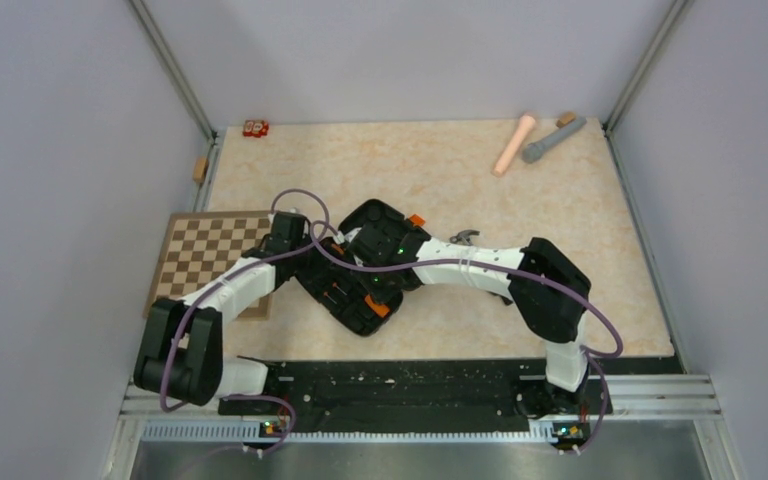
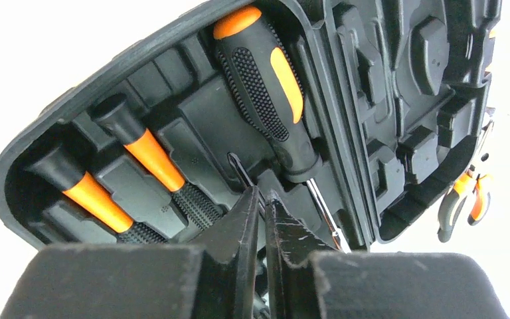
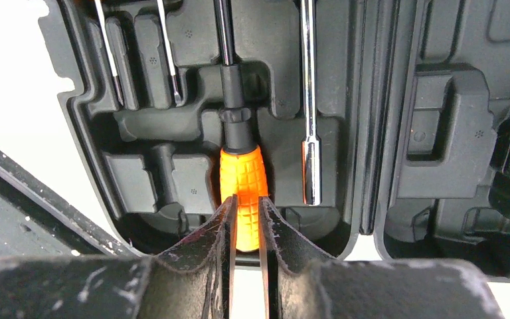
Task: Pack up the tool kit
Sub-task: Adjust the screwdriver in the toolbox.
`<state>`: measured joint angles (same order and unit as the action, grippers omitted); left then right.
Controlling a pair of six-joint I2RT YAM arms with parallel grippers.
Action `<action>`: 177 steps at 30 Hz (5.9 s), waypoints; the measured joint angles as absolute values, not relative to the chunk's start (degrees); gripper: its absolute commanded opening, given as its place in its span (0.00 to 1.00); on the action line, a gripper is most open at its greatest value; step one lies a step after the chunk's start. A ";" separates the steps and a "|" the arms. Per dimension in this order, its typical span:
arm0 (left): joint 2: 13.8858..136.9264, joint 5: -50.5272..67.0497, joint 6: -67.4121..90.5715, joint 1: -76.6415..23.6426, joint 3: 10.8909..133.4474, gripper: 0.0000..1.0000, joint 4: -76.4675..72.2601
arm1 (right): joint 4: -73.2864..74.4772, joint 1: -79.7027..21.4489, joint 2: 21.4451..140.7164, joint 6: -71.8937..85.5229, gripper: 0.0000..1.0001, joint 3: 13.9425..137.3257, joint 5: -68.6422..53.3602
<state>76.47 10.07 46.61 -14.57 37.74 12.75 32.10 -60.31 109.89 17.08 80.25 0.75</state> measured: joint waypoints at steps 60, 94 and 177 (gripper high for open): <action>76.97 -2.31 45.60 -17.63 47.62 0.18 27.53 | 30.98 -60.20 110.83 18.02 0.11 80.05 -1.39; 87.57 -5.65 51.99 -19.25 49.04 0.00 27.33 | 29.78 -59.09 111.07 17.65 0.03 79.50 -3.97; 96.14 -6.70 46.13 -19.51 60.69 0.00 25.71 | 30.06 -54.61 116.33 12.10 0.00 83.44 -3.97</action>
<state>96.14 -6.70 46.13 -19.51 60.69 25.71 30.06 -54.61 116.33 12.10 83.44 -3.97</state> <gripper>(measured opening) 0.010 0.100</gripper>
